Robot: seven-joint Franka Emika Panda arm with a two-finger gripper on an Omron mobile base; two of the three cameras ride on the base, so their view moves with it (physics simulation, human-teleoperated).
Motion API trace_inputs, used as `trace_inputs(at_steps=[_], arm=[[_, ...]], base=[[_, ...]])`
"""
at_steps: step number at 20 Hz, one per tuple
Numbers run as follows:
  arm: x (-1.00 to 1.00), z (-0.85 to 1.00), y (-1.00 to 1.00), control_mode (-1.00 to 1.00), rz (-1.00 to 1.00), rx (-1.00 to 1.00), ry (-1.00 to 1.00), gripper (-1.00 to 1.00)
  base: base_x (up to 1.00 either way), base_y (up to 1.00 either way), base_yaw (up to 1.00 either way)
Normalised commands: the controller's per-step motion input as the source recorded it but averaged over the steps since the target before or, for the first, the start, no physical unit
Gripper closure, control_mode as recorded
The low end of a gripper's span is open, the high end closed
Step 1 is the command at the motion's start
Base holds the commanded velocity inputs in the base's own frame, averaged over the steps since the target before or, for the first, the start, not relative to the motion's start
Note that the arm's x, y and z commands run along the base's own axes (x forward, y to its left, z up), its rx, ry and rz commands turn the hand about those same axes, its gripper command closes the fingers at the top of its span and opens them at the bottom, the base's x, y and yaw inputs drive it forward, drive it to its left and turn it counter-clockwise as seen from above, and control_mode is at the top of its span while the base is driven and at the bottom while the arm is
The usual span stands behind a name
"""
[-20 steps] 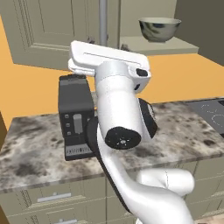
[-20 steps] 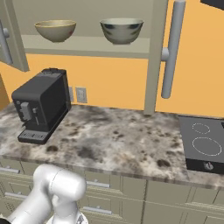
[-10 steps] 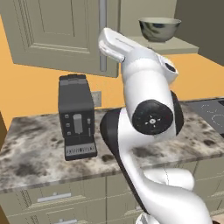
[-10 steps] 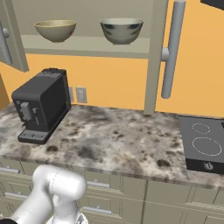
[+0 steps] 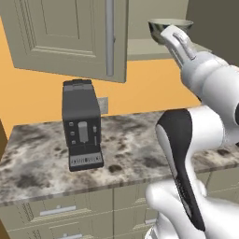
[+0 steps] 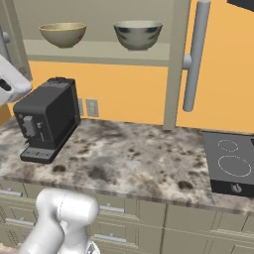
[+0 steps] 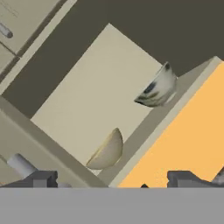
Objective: Move the bowls from the cabinet to the plates on the dining table.
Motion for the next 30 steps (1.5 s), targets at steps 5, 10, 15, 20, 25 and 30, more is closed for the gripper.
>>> trace_inputs(at_steps=[5,10,15,20,25,30], arm=[[0.37,-0.12,-0.44,-1.0,0.29,0.41,0.19,-1.0],[0.63,0.0,-0.19,-1.0,0.24,0.23,0.22,-1.0],[0.67,-0.33,0.0,-1.0,0.17,0.01,0.22,-1.0],[0.53,-0.04,0.0,-1.0,0.23,0.08,0.1,-1.0],[0.34,0.0,0.14,-1.0,0.38,0.11,0.06,-1.0],[0.34,0.0,0.49,-1.0,0.33,0.01,0.07,-1.0]], base=[[0.0,0.0,0.0],[0.0,0.0,0.0],[0.0,0.0,0.0],[0.0,0.0,0.0],[0.0,0.0,0.0],[0.0,0.0,0.0]])
